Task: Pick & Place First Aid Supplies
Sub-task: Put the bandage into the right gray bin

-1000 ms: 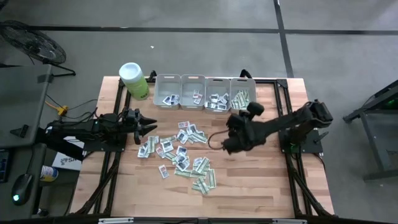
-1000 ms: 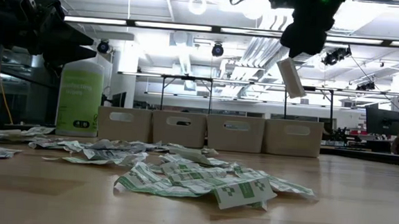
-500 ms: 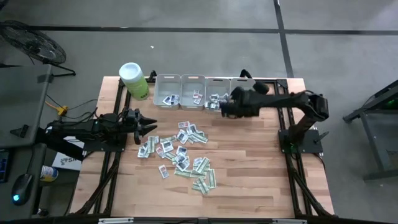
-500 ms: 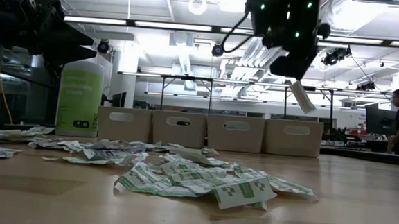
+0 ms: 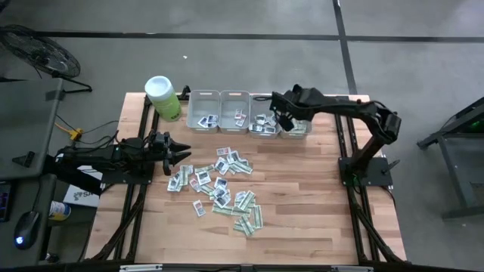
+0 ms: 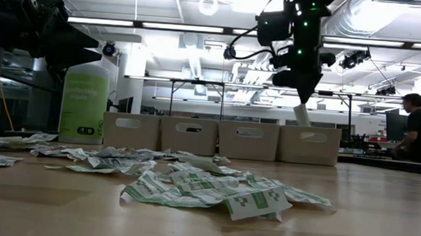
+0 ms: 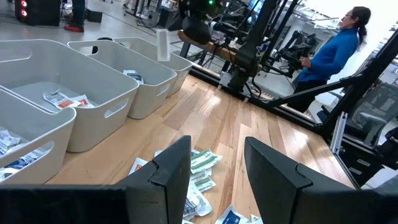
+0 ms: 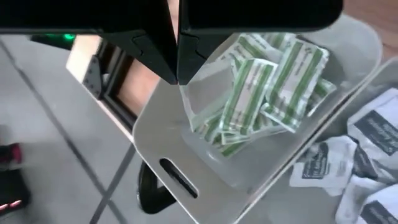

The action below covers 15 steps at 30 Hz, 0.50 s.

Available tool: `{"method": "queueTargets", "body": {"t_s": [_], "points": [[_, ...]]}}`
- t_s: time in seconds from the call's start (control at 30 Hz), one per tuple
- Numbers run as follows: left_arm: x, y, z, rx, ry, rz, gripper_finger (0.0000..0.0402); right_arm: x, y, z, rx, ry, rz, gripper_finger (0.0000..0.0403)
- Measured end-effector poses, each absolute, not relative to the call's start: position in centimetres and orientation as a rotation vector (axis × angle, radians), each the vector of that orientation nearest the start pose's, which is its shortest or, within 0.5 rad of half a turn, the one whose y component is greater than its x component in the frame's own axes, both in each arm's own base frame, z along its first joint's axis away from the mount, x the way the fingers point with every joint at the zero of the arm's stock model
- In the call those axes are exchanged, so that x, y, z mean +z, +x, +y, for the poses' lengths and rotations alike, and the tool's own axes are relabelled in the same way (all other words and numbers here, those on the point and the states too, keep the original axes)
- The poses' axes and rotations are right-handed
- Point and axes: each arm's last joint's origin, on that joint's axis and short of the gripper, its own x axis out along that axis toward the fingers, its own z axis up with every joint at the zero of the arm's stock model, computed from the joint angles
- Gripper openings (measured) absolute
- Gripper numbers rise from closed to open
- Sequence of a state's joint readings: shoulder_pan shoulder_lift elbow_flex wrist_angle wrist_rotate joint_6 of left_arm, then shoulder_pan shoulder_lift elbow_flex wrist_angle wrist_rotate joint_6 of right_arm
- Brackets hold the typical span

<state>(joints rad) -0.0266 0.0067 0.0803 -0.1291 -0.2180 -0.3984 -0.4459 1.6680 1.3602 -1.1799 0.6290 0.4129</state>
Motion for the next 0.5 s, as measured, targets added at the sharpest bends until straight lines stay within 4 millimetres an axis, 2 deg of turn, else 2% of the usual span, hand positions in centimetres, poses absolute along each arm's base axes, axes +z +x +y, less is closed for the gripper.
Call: {"method": "queueTargets", "body": {"t_s": [0.27,0.5], "points": [[17.77,9.20,0.38,0.200,-0.390,0.017,0.0150,25.79,26.26,-15.68,-1.165,0.208,1.338,0.0011],[17.78,9.19,0.38,0.200,-0.390,0.017,0.0150,25.78,26.28,-15.65,-1.153,0.198,1.345,0.0071]]}}
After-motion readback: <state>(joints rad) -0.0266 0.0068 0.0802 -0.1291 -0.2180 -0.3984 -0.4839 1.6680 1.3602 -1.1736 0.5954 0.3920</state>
